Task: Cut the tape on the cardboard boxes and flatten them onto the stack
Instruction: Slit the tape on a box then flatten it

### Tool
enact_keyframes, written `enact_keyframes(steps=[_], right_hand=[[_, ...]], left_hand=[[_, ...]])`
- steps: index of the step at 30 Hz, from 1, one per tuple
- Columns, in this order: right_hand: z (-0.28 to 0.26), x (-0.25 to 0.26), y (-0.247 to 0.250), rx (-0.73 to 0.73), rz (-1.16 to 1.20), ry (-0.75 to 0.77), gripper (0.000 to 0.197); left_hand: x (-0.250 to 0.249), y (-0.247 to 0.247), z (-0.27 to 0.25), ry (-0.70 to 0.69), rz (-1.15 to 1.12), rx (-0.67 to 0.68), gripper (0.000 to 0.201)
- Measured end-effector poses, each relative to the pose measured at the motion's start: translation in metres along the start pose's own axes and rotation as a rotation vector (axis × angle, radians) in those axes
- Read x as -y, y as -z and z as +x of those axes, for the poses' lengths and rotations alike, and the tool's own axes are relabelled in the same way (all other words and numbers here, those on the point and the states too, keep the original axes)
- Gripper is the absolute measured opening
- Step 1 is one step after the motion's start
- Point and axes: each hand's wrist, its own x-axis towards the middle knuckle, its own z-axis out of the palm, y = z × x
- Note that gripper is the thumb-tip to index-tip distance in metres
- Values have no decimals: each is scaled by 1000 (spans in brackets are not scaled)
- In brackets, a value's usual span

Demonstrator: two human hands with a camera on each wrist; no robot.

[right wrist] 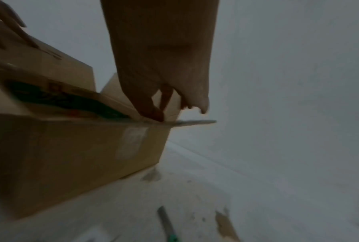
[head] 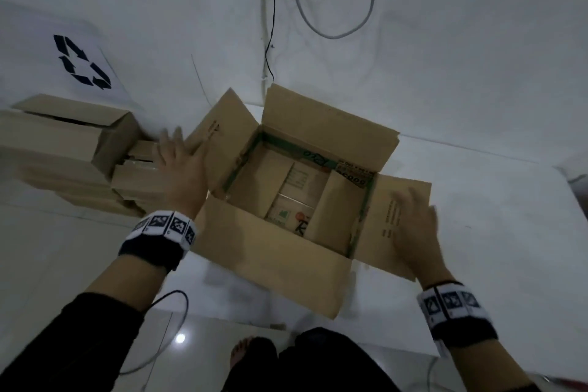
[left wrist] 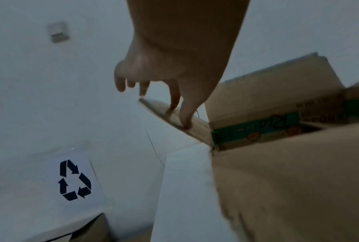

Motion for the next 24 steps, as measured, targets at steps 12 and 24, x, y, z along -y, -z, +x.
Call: enact_keyframes(steps=[12, 24], right_hand=[[-54, 68, -59, 433, -420, 168, 48], [-51, 176, 32, 270, 315, -93, 36]], left_hand=[[53, -74, 9, 8, -377, 597, 85], [20, -15, -23, 660, -965, 467, 78]])
